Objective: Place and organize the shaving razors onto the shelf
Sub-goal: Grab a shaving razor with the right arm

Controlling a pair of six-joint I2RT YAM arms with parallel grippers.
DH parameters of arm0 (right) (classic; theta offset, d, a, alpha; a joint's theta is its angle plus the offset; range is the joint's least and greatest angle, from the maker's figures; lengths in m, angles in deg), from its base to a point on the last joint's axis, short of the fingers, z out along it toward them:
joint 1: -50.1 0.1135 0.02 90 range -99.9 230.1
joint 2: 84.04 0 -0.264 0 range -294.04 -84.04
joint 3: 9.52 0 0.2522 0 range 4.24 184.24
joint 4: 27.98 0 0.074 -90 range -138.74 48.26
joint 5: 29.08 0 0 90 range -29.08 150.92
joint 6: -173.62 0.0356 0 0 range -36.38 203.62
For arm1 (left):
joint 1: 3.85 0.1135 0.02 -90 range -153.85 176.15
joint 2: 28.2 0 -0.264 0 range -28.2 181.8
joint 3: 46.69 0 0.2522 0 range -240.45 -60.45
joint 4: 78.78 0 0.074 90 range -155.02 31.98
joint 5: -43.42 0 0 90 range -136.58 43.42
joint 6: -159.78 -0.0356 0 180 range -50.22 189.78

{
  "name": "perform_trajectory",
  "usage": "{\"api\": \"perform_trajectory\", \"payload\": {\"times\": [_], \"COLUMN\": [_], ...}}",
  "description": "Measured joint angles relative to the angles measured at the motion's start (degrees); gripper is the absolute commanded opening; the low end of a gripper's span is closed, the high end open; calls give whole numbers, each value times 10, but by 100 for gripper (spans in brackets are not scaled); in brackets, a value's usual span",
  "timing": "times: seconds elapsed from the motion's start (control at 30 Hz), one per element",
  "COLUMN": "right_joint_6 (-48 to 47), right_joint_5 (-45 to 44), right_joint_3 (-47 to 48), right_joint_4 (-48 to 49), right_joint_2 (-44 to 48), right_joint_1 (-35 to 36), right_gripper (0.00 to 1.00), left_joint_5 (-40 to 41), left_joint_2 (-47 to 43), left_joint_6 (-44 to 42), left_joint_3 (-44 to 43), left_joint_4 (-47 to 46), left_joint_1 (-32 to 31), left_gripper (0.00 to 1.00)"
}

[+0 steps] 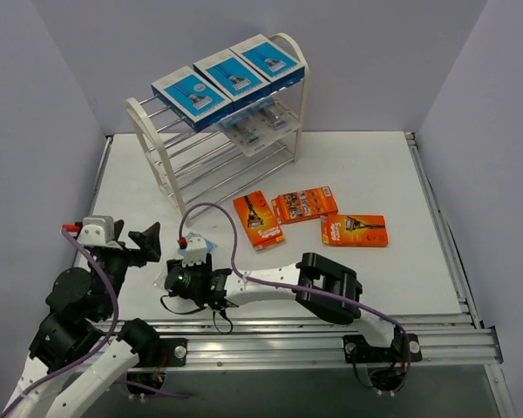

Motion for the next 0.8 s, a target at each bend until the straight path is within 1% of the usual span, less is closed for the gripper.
{"api": "perform_trajectory", "payload": {"times": [0.13,0.4,0.47,0.53,0.7,0.8], "right_joint_6": [19,45,49,50,61,73], "right_joint_5": [8,9,9,9,6,5], "right_joint_3": [28,71,88,113,178,190], "right_joint_4": [-21,-42,-50,-60,-103,-132], "right_joint_2": [-30,-47,-51,-61,-99,-113], "right_joint_1": [-14,-28,-28,-28,-29,-31], "right_gripper": [62,66,64,58,55,54], "left_joint_5": [0,-5,-7,-10,-17,-19], "left_joint_2": [-22,-20,-20,-20,-20,-20], "left_joint_6": [1,5,6,6,7,7], "left_joint_3": [3,4,4,4,5,5], "left_joint_4": [-6,-7,-7,-7,-7,-7], "left_joint_1": [0,0,0,0,0,0], "left_gripper": [91,90,90,90,91,91]}}
